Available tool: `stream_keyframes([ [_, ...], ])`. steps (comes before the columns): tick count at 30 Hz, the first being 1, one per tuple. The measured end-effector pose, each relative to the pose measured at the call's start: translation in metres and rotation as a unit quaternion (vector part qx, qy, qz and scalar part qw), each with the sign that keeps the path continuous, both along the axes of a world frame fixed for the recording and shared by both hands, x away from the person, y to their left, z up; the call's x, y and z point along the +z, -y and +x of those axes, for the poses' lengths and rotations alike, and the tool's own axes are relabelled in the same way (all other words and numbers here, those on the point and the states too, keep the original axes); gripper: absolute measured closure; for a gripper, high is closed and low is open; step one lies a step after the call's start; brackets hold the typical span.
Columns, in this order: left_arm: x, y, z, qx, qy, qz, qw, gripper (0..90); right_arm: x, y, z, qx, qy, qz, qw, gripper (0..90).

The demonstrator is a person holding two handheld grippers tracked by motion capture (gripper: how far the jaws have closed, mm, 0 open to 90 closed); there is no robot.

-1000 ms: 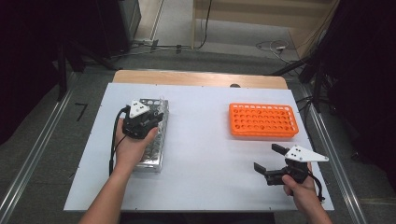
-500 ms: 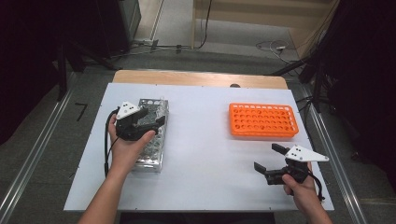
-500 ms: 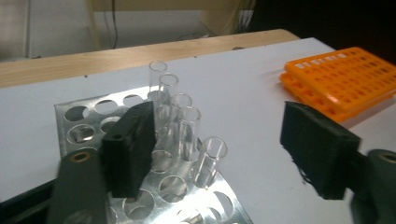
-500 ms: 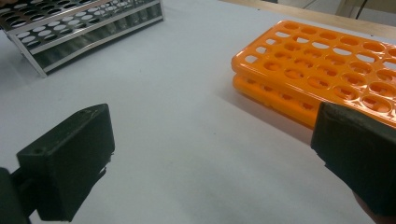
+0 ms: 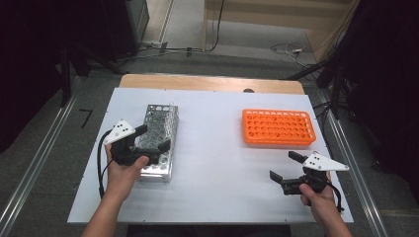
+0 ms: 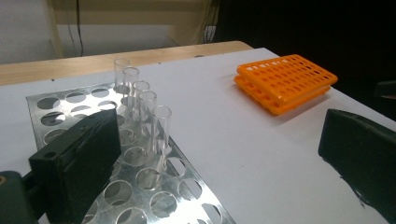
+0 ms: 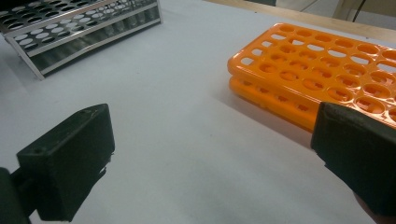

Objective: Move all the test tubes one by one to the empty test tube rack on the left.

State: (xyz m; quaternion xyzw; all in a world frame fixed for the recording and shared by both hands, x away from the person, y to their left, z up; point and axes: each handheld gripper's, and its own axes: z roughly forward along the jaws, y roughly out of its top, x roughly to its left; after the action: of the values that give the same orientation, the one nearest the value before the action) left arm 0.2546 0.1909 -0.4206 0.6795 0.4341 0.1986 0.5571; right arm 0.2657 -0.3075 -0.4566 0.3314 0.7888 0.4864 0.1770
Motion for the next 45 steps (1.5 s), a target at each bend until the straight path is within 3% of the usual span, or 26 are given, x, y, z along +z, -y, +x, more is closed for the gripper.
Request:
stream_keyframes([
  [12, -0.012, -0.013, -0.041, -0.008, 0.031, 0.01, 0.9994, 0.0, -0.001, 0.004, 0.002, -0.003, 0.002, 0.0, 1.0, 0.0],
  [22, -0.03, -0.032, -0.064, 0.001, 0.024, 0.002, 0.9997, 0.0, -0.007, 0.014, 0.005, -0.024, 0.0, -0.002, 0.9997, 0.0],
  [26, -0.037, -0.041, -0.071, -0.006, 0.02, 0.013, 0.9997, 0.0, -0.009, 0.021, 0.008, -0.027, 0.001, 0.0, 0.9996, 0.0],
  [32, -0.04, -0.052, -0.072, -0.012, 0.03, 0.002, 0.9995, 0.0, -0.014, 0.035, 0.011, -0.04, -0.001, 0.003, 0.9992, 0.0],
  [37, -0.045, -0.053, -0.067, -0.011, 0.025, 0.011, 0.9996, 0.0, -0.018, 0.044, 0.015, -0.046, -0.004, 0.008, 0.9989, 0.0],
  [45, -0.047, -0.059, -0.066, -0.006, 0.021, -0.004, 0.9998, 0.0, -0.021, 0.044, 0.015, -0.04, -0.005, 0.009, 0.9992, 0.0],
])
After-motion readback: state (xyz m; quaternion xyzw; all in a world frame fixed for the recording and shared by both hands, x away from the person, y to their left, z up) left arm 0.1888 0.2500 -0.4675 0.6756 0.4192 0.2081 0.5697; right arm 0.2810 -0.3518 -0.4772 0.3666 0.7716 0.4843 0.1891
